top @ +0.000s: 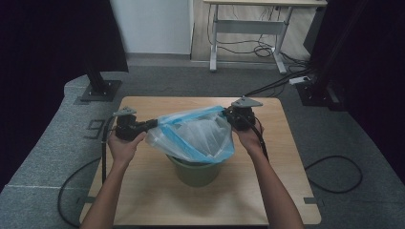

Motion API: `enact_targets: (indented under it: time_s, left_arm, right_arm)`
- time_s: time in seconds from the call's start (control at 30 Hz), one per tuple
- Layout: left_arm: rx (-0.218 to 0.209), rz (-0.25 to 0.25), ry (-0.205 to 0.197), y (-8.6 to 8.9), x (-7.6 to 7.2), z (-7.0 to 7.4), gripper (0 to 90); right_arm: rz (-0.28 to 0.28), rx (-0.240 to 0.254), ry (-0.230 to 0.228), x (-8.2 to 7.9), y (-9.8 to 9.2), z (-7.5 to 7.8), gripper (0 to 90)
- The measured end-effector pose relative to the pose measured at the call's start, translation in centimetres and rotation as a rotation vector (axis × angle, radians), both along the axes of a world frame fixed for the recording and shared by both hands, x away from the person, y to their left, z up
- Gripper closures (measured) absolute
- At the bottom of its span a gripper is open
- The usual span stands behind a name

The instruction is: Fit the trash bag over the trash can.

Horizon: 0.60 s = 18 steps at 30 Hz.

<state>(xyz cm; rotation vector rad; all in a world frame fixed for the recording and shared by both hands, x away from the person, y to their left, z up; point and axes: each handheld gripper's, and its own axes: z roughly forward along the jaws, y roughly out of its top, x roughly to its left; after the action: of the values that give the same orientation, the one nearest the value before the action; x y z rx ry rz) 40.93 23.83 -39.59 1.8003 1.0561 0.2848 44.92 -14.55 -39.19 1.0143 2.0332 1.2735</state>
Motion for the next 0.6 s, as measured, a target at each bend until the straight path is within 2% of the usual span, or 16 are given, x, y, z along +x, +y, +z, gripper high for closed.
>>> enact_targets:
  time_s: [0.2, 0.37, 0.4, 0.43, 0.5, 0.6]
  left_arm:
    - [0.005, 0.0, 0.04, -0.1, 0.6, -1.2, 89.5]
    - [0.008, -0.004, 0.054, -0.2, 0.8, -1.7, 89.4]
    - [0.008, -0.006, 0.057, -0.3, 0.9, -1.8, 89.3]
    - [0.008, -0.007, 0.064, -0.3, 0.9, -1.9, 89.3]
    - [0.018, -0.015, 0.083, -0.3, 1.0, -2.2, 89.3]
    - [0.033, -0.012, 0.081, -0.4, 0.9, -2.2, 89.3]
  right_arm:
    - [0.004, 0.018, 0.057, 1.1, 0.0, -1.7, 89.0]
    - [0.003, 0.037, 0.092, 1.5, 0.0, -2.7, 89.0]
    - [0.002, 0.049, 0.113, 1.6, -0.1, -3.0, 88.9]
    - [0.002, 0.049, 0.113, 1.6, -0.1, -3.0, 88.9]
    - [0.013, 0.046, 0.149, 1.8, 0.0, -3.5, 88.9]
    - [0.015, 0.042, 0.175, 1.9, 0.0, -3.8, 88.9]
